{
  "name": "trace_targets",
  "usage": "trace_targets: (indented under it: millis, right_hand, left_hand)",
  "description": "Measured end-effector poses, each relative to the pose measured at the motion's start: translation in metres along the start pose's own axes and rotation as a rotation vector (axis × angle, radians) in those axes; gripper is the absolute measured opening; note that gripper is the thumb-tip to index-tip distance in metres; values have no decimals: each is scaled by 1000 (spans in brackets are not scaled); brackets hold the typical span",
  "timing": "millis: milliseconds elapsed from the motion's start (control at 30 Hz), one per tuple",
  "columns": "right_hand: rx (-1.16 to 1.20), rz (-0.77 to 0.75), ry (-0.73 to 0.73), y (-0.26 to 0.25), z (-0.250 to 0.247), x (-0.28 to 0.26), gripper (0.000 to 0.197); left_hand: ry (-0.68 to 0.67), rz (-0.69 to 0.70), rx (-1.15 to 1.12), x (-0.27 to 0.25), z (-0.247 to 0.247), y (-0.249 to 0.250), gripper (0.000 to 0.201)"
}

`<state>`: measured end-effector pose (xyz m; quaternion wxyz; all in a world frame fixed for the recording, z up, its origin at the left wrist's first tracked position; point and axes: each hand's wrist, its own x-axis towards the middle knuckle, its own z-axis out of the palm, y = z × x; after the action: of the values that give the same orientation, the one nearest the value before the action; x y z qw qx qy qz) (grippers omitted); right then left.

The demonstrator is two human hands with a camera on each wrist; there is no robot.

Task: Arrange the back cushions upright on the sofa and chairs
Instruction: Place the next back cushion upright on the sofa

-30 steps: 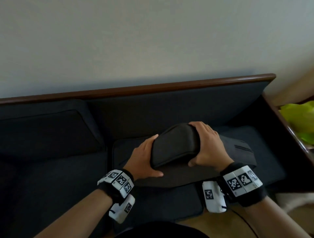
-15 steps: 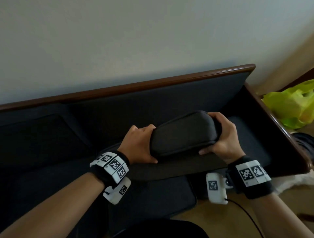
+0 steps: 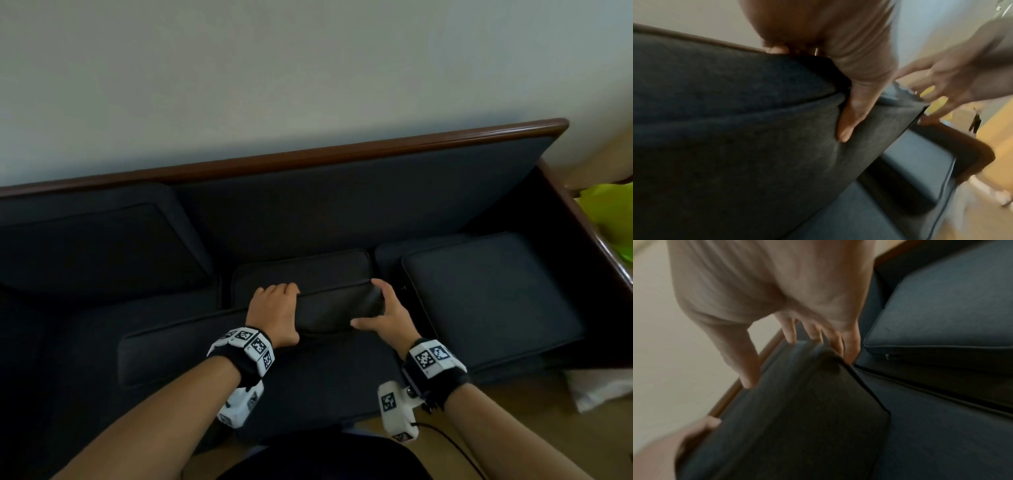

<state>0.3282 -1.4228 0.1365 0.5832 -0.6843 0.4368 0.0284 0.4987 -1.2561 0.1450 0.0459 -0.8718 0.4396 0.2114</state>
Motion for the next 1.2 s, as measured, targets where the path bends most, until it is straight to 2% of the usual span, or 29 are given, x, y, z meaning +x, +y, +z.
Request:
trace_targets:
  millis: [167, 267, 333, 433, 500, 567, 667, 767, 900, 933, 1000, 1133, 1200]
  right_hand:
    - [81, 85, 76, -9, 18, 6, 89]
    - [61, 100, 132, -18, 24, 13, 80]
    - [33, 132, 186, -24, 24, 19, 73]
    - [31, 202, 217, -29, 25, 25, 71]
    - [38, 255, 217, -26, 30, 24, 77]
    - [51, 326, 228, -24, 37, 21, 82]
    - [91, 423, 287, -23, 44, 14, 90]
    - [142, 497, 318, -23, 44, 9, 101]
    - [212, 588, 331, 1, 42, 20, 140]
    - [220, 624, 344, 13, 40, 25, 141]
    - [235, 667, 354, 13, 41, 22, 130]
    - [283, 698, 367, -2, 44, 2, 110]
    - [318, 713, 383, -2, 45, -5, 102]
  left_hand:
    - [34, -29, -83, -2, 8, -24, 100]
    - [28, -72, -225, -17, 10, -58, 99]
    - [65, -156, -245, -35, 14, -83, 92]
    - [201, -371, -252, -67, 29, -125, 80]
    - [294, -526, -307, -88, 41, -154, 60]
    - [316, -661, -370, -108, 52, -178, 43]
    - [229, -841, -630, -127, 62, -194, 42]
    - [269, -903, -952, -131, 66, -189, 41]
    - [290, -1019, -1241, -126, 69, -188, 38]
    - [280, -1052, -1300, -126, 73, -192, 39]
    - [246, -1093, -1410, -126, 79, -199, 52]
    - [133, -1194, -1562, -127, 91, -210, 104]
    - [96, -1193, -1552, -131, 94, -210, 103]
